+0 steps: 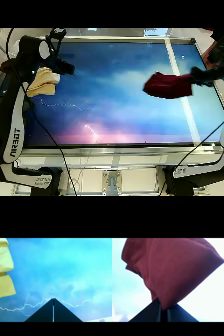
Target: Fold the shirts.
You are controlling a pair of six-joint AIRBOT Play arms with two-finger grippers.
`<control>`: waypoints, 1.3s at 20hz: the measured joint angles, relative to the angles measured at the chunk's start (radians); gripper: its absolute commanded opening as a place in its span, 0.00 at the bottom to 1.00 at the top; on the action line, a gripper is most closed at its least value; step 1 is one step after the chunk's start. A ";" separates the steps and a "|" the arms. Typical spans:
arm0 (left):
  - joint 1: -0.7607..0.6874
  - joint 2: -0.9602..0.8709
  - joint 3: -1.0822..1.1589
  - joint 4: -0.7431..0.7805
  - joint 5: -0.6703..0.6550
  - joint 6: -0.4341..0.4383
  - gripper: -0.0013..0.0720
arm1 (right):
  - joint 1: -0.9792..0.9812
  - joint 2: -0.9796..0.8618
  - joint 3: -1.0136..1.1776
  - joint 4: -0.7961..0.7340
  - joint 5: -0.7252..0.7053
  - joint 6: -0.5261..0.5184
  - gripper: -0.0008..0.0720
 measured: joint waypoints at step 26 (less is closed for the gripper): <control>0.000 -0.002 -0.023 -0.105 -0.027 -0.063 0.05 | 0.232 0.061 -0.130 0.299 -0.106 -0.254 0.66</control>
